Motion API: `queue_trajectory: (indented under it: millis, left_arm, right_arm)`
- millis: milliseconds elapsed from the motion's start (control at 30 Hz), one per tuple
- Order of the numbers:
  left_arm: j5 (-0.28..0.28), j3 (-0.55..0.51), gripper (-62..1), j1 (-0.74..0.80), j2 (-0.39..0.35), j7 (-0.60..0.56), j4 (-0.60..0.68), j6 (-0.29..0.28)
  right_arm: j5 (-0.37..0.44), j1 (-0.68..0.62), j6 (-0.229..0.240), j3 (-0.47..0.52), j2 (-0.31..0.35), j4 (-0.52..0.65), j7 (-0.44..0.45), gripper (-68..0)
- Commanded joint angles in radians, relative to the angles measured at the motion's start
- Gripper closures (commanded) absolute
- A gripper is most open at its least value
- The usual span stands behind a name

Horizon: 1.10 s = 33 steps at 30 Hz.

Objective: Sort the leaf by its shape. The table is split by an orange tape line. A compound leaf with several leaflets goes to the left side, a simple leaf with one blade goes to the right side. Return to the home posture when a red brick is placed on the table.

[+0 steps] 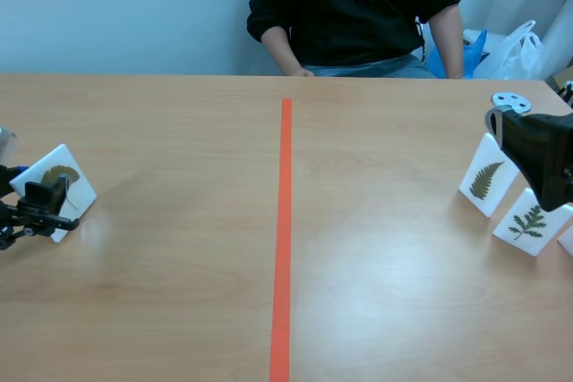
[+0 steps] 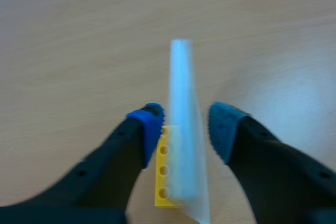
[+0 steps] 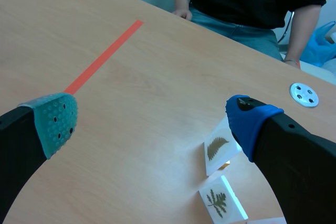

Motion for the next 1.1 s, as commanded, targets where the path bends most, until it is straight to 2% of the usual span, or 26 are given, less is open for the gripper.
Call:
queue_trajectory:
  millis: [0, 333, 467, 600, 833, 1000, 1067]
  left_arm:
    - [-0.01, -0.01, -39.2, -0.014, -0.009, -0.016, 0.014, 0.003]
    - [-0.01, -0.01, -62.0, -0.014, -0.009, -0.018, 0.018, 0.002]
    - [-0.01, -0.011, -62.3, 0.0, -0.016, -0.015, 0.068, 0.002]
    - [-0.01, -0.025, -62.3, 0.063, -0.035, 0.036, 0.223, 0.002]
    - [-0.013, -0.065, -62.3, 0.254, -0.08, 0.12, 0.602, -0.005]
    - [-0.014, -0.097, -62.3, 0.406, -0.091, 0.143, 0.847, -0.008]
    - [-0.014, -0.1, -62.3, 0.46, -0.092, 0.146, 0.922, -0.029]
  right_arm:
    - [0.009, 0.015, -0.006, 0.007, 0.011, 0.014, 0.011, -57.8]
    - [0.009, 0.015, -0.006, 0.007, 0.011, 0.014, 0.011, -57.8]
    - [0.009, 0.015, -0.006, 0.007, 0.011, 0.014, 0.011, -57.8]
    - [0.009, 0.015, -0.006, 0.007, 0.011, 0.014, 0.011, -57.8]
    - [0.009, 0.015, -0.006, 0.007, 0.011, 0.014, 0.011, -57.8]
    - [0.008, 0.015, -0.006, 0.007, 0.011, 0.014, 0.011, -57.8]
    - [0.008, 0.015, -0.006, 0.007, 0.013, 0.014, 0.011, -57.8]
